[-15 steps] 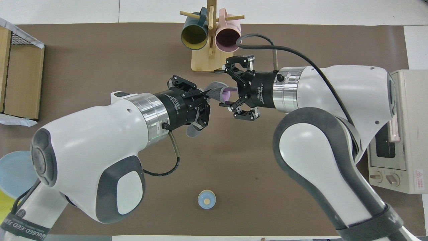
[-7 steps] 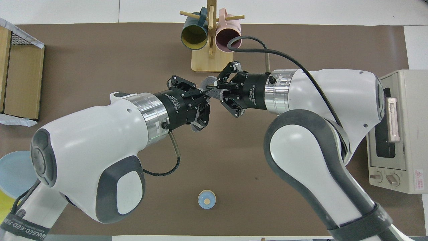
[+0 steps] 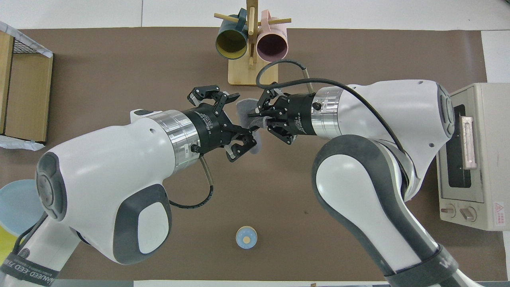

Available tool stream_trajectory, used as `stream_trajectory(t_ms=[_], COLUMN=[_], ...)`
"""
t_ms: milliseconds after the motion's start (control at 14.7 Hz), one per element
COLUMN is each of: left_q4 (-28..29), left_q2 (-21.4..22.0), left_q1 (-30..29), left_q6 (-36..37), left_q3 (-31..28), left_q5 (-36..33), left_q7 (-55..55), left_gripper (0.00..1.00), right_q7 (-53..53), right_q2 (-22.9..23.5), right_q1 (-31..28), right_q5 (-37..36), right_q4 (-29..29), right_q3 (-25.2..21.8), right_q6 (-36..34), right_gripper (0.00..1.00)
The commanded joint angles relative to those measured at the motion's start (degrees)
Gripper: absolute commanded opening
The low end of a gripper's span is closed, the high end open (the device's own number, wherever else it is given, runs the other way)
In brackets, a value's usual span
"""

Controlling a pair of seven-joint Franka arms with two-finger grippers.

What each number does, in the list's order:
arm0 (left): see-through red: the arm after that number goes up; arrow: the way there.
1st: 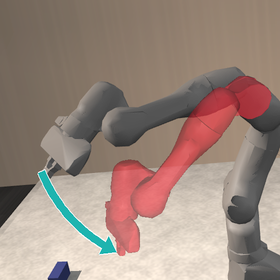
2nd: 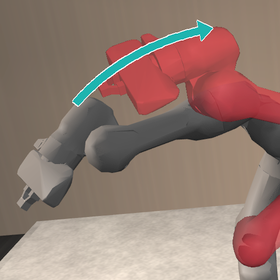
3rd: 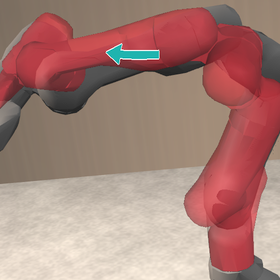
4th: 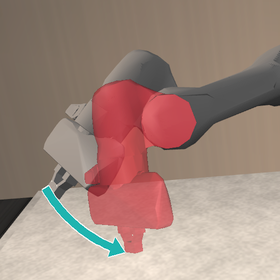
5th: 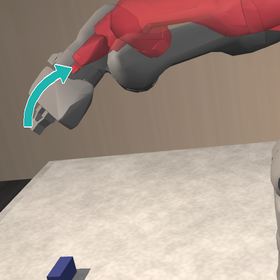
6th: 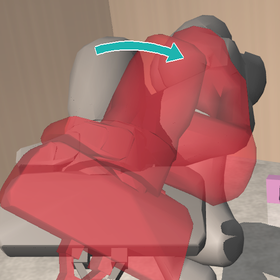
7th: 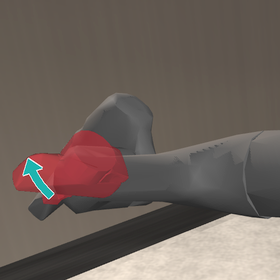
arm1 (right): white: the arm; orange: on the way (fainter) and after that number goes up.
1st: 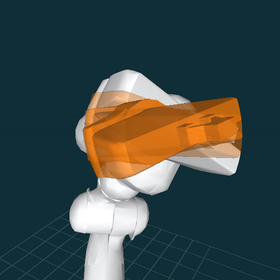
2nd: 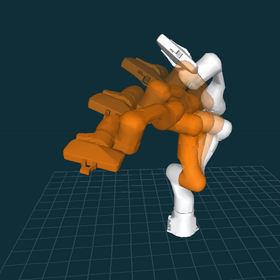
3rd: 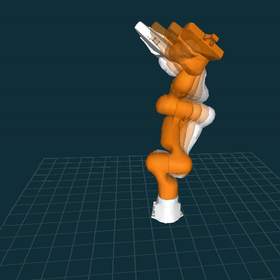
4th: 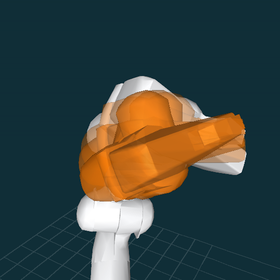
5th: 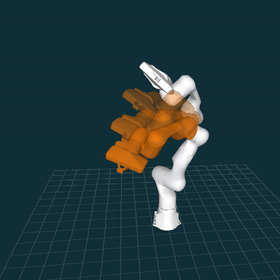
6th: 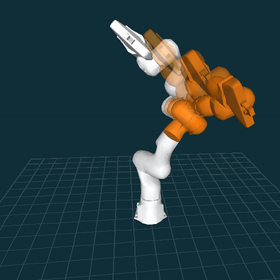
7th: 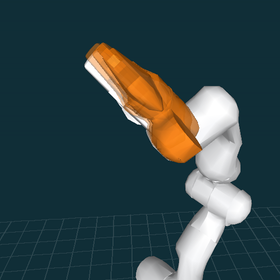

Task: Fold towel and hang on rack
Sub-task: 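Open the left gripper while the right gripper carries the towel away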

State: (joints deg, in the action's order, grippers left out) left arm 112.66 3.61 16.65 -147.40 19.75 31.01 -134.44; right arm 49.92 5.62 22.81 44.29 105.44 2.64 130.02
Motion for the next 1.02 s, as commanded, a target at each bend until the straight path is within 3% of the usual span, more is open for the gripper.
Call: stream_trajectory(t_ms=[0,408,544,952], left_q4=[3.52,3.8,3.45,3.27], left_q2=[2.71,3.68,3.77,4.3], left_q1=[-2.66,-11.54,-14.17,-23.05], left_q6=[0.71,11.85,15.2,24.43], left_q3=[0.03,0.03,-0.06,-0.15], left_q5=[0.89,0.8,0.8,-1.73], left_q7=[5.74,32.62,41.41,73.22], left_gripper=[1.0,1.0,1.0,1.0], right_q7=[-12.17,-35.84,-38.22,-43.85], right_q2=[-1.39,-3.86,-4.21,-8.33], right_q1=[-1.36,-8.65,-10.24,-14.19], right_q5=[-9.71,-23.8,-26.34,-31.53], right_q4=[1.08,4.78,5.39,15.04], right_q3=[0.17,0.09,0.09,0.0], right_q6=[-5.9,-16.54,-18.48,-17.53], right_gripper=[0.0,0.0,0.0,0.0])
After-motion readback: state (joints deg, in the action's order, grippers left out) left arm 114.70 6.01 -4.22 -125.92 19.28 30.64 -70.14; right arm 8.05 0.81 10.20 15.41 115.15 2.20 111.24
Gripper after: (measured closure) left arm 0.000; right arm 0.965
